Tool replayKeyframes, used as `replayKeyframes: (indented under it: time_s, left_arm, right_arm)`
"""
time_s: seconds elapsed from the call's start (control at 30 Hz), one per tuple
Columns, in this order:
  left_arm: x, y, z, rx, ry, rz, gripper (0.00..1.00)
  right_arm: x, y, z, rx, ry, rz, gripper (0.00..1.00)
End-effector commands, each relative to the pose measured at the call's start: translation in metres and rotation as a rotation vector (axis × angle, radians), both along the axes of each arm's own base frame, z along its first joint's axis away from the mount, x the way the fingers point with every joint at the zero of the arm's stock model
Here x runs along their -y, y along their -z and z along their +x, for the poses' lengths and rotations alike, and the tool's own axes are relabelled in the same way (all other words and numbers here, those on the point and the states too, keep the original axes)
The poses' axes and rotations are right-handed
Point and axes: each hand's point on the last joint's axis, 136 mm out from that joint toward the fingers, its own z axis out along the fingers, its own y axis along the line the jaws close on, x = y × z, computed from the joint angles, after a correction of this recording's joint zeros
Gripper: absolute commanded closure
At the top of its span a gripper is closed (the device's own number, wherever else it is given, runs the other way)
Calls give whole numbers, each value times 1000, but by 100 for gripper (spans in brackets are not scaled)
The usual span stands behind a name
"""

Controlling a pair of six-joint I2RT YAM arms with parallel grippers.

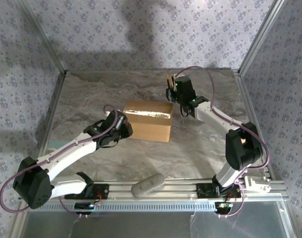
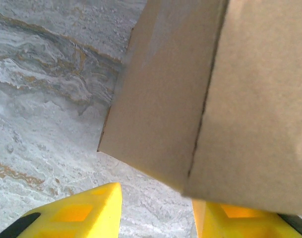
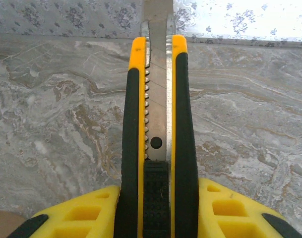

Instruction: Unpack the express box

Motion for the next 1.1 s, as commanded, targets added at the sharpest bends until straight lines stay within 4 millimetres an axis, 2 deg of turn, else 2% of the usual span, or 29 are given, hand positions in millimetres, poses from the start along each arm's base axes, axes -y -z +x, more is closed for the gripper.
replayKeyframes:
  time_s: [0.0,0.03,0.07,0.17,0.43,0.63,0.87,0.97,1.07]
  left_arm:
    - [-4,-20,21,68,-47,-12,58]
    - [-7,-21,24,71,-56,-11,58]
    - [-9,-22,26,72,-68,-13,58]
    - [-16,-28,33,86,-91,-21,58]
    - [-28,-32,48,95,-104,-2,58]
    - [-33,-29,54,88,-117,14,58]
    - [-41,-28,40,60,-107,39,58]
    - [-46,-28,31,49,-98,51,57]
    - [-50,-32,23,41,-90,62,57]
  right_arm:
    - [-11,3,-10,-10,-20,16,100]
    - [-12,1,-12,-7,-17,21,100]
    - [-11,15,-20,-35,-18,9,100]
    - [-13,20,-33,-52,-15,4,100]
    - [-22,17,-73,-43,-11,15,100]
    - [-28,13,-90,-26,-10,3,100]
    - [-6,-12,-101,10,10,-51,100]
    - [3,-21,-115,6,7,-47,100]
    - [12,-20,-133,-20,9,-48,100]
